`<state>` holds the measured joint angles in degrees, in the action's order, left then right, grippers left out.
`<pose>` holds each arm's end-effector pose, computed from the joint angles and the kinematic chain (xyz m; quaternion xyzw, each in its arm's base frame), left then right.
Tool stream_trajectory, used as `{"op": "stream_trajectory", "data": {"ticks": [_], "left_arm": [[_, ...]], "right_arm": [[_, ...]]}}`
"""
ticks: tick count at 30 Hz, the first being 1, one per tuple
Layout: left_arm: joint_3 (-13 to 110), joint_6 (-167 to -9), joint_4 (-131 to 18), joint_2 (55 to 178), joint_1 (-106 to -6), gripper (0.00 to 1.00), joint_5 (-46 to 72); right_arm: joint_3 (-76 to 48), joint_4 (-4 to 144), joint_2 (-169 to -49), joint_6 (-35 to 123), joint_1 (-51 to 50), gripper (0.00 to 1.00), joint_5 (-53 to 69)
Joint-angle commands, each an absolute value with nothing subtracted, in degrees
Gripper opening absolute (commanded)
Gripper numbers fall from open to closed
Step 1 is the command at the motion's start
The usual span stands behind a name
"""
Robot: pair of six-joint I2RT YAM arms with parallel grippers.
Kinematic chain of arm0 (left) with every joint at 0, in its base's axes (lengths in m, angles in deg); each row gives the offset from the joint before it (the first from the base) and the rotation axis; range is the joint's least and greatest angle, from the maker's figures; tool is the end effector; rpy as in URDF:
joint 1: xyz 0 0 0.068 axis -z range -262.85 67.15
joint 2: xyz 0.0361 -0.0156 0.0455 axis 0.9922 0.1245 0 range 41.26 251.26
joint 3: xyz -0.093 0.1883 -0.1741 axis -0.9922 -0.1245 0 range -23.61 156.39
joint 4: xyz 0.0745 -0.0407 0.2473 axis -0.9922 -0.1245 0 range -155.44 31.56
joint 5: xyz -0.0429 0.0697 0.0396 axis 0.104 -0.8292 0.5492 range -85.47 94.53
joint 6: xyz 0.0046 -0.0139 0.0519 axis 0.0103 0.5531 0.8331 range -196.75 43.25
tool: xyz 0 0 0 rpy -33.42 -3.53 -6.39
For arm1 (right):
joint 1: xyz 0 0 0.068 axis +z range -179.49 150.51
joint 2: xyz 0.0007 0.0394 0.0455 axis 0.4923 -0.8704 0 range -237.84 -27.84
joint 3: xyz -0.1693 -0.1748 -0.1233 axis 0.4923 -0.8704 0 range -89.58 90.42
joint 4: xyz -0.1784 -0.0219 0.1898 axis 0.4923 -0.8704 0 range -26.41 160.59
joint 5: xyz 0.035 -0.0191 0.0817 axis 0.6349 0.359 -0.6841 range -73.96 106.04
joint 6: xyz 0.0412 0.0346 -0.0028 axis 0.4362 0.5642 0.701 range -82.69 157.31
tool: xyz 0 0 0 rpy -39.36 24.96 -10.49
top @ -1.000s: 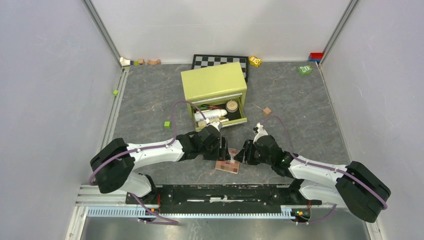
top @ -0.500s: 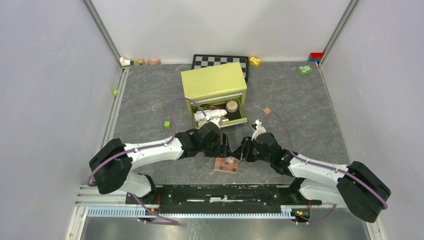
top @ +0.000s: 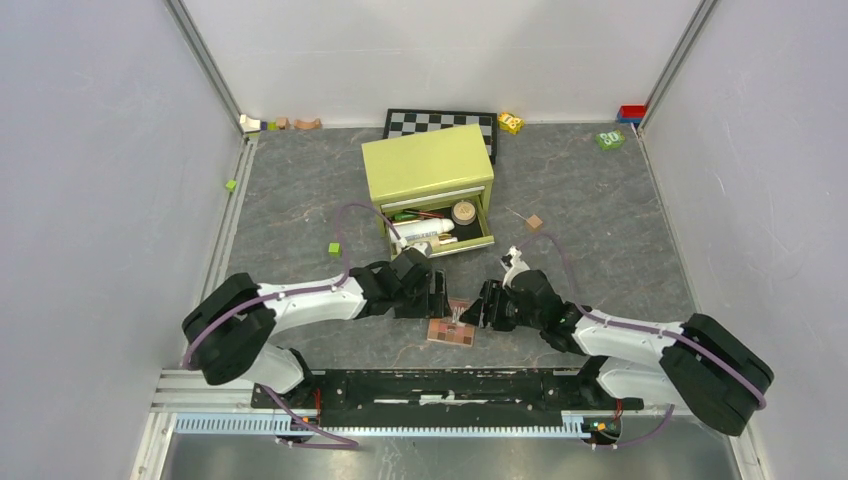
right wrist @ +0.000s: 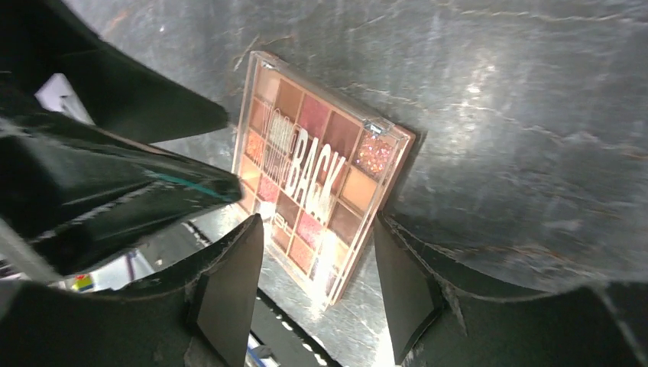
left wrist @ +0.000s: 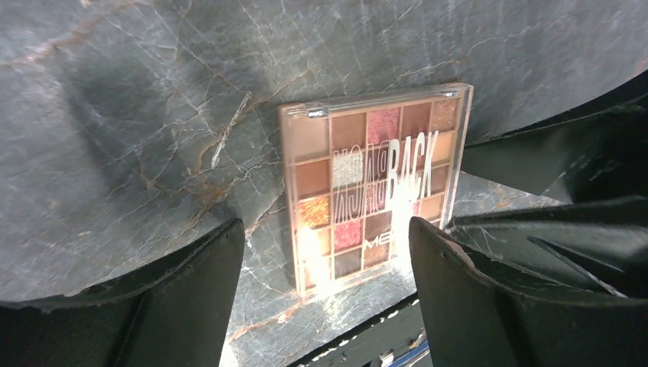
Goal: Organize the makeup
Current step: Move the makeup to the center of the board.
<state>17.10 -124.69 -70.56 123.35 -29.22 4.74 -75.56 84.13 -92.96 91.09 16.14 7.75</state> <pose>0.1614 -0.2193 0.1700 0.0477 0.9485 -0.2437 0.1967 0.1333 0.1437 0.1335 0.0317 0.8947 0.3781 0.2355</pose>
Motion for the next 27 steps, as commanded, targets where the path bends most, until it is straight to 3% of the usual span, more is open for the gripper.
{"op": "stream_trajectory", "data": {"ticks": [1, 17, 21, 27], "left_arm": [[16.49, -122.50, -65.93, 126.65, -28.83, 0.84, 9.54], [9.83, -124.08, -67.05, 123.93, -27.76, 0.82, 9.88], [10.23, -123.70, -66.24, 124.78, -27.75, 0.82, 10.73], [11.84, -123.10, -65.82, 126.48, -26.63, 0.80, 12.64]], "right_arm": [[-78.29, 89.28, -97.13, 94.02, 16.35, 0.62, 1.28], [-77.81, 69.32, -86.93, 93.08, 16.32, 0.64, 11.91], [-81.54, 76.00, -85.44, 95.17, 16.31, 0.65, 8.40], [-80.71, 84.97, -93.02, 96.68, 16.30, 0.66, 2.13]]}}
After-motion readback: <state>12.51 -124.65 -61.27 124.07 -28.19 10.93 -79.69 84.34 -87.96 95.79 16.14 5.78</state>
